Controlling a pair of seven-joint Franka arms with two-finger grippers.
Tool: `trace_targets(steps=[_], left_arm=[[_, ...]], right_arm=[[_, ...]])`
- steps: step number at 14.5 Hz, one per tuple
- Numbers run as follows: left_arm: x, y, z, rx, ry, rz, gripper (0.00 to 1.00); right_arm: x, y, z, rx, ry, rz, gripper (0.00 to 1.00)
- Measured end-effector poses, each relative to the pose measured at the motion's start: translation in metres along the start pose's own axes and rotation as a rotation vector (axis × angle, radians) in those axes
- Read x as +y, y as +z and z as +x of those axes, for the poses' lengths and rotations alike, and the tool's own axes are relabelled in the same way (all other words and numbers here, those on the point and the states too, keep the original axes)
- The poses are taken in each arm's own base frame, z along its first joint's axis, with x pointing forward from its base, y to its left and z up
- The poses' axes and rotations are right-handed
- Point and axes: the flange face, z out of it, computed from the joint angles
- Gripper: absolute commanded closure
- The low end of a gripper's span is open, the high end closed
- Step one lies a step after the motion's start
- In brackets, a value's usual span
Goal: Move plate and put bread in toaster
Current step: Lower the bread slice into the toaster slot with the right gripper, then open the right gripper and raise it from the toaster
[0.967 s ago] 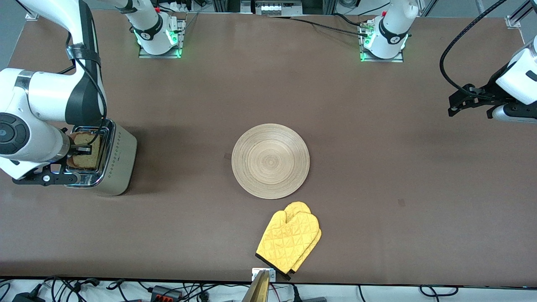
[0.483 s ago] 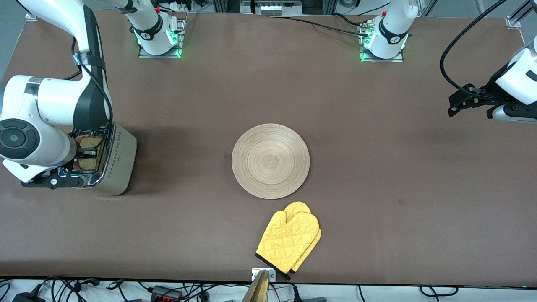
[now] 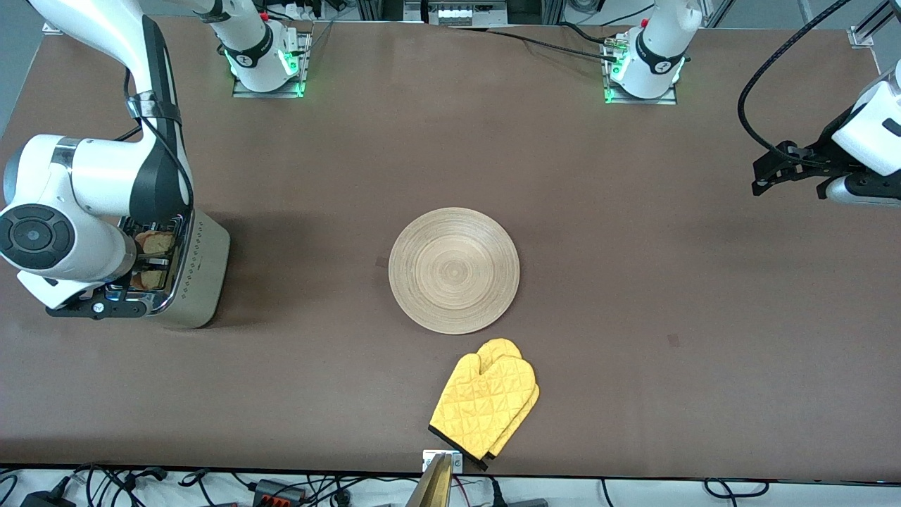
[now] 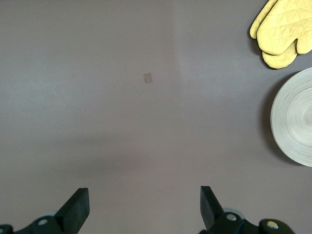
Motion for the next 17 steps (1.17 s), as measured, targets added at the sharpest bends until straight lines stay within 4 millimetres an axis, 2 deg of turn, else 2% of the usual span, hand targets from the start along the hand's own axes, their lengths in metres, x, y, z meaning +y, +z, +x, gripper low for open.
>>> trace_targets(steps=[4, 5, 6, 8, 9, 10, 11, 12, 15, 17], left_arm=[[0.000, 0.000, 0.000, 0.000, 0.000, 0.000, 0.00], [0.000, 0.000, 0.000, 0.000, 0.000, 0.000, 0.00], [0.000, 0.000, 0.000, 0.000, 0.000, 0.000, 0.00], [0.000, 0.000, 0.000, 0.000, 0.000, 0.000, 0.00], [0.000, 0.000, 0.000, 0.000, 0.000, 0.000, 0.00], [0.000, 0.000, 0.000, 0.000, 0.000, 0.000, 0.00], [0.000, 0.000, 0.000, 0.000, 0.000, 0.000, 0.00], [0.000, 0.000, 0.000, -0.001, 0.000, 0.000, 0.00], [0.000, 0.000, 0.000, -0.004, 0.000, 0.000, 0.00], [0.000, 0.000, -0.001, -0.005, 0.000, 0.000, 0.00]], right_arm=[[0.002, 0.009, -0.004, -0.006, 0.002, 0.012, 1.00], [0.002, 0.010, -0.006, -0.007, 0.003, 0.015, 0.94], [0.003, 0.009, -0.007, -0.006, 0.004, 0.017, 0.75], [0.003, 0.006, -0.008, -0.002, 0.007, 0.032, 0.51], [0.003, 0.004, -0.009, 0.001, 0.010, 0.044, 0.25], [0.003, 0.002, -0.009, 0.004, 0.012, 0.058, 0.24], [0.003, 0.000, -0.010, 0.006, 0.015, 0.072, 0.18], [0.004, -0.003, -0.012, 0.008, 0.017, 0.083, 0.02], [0.006, -0.016, -0.022, -0.019, 0.025, 0.133, 0.00], [0.010, -0.035, -0.033, -0.054, 0.029, 0.173, 0.00]])
